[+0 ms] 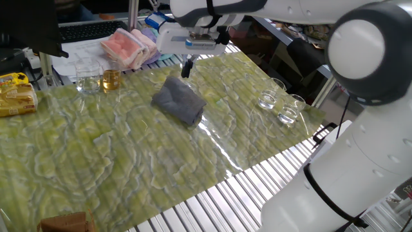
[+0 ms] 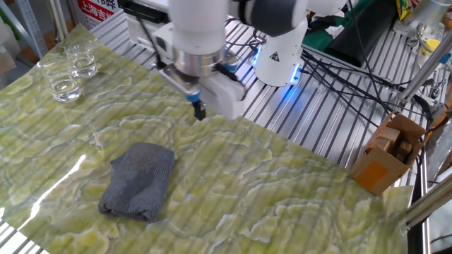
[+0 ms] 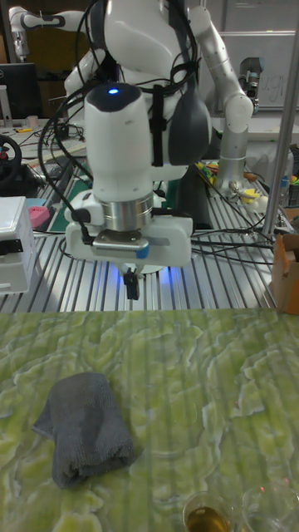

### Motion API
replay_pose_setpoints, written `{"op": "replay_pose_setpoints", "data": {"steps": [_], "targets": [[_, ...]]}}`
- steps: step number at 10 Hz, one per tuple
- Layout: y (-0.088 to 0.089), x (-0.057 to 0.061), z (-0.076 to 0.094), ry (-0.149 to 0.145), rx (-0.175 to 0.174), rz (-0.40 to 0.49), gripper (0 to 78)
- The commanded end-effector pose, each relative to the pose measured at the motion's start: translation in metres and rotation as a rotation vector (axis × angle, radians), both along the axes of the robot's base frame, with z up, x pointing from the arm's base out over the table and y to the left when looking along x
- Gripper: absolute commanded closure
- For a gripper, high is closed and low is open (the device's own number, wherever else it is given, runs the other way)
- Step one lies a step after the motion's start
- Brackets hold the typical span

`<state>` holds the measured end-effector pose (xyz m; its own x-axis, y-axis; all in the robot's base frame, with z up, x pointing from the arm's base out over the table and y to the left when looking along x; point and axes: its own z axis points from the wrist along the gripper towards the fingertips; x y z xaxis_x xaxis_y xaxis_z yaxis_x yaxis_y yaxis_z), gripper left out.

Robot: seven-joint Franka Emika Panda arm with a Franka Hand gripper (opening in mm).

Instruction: Clean the table with a cloth

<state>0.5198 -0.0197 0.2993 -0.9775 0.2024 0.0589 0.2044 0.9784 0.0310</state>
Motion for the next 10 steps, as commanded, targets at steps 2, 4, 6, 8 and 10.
{"op": "replay_pose_setpoints", "data": {"steps": [2,4,6,8,10], "targets": [[-0.0161,0.0153,0.0047,-0.005,0.002,-0.031,77.6],[-0.0182,0.0148,0.004,-0.007,0.004,-0.03,77.6],[-0.0182,0.0146,0.0037,-0.01,0.003,-0.024,77.6],[-0.0163,0.0142,0.0045,-0.008,0.0,-0.031,77.6],[-0.0163,0.0142,0.0045,-0.012,-0.014,-0.079,77.6]]}}
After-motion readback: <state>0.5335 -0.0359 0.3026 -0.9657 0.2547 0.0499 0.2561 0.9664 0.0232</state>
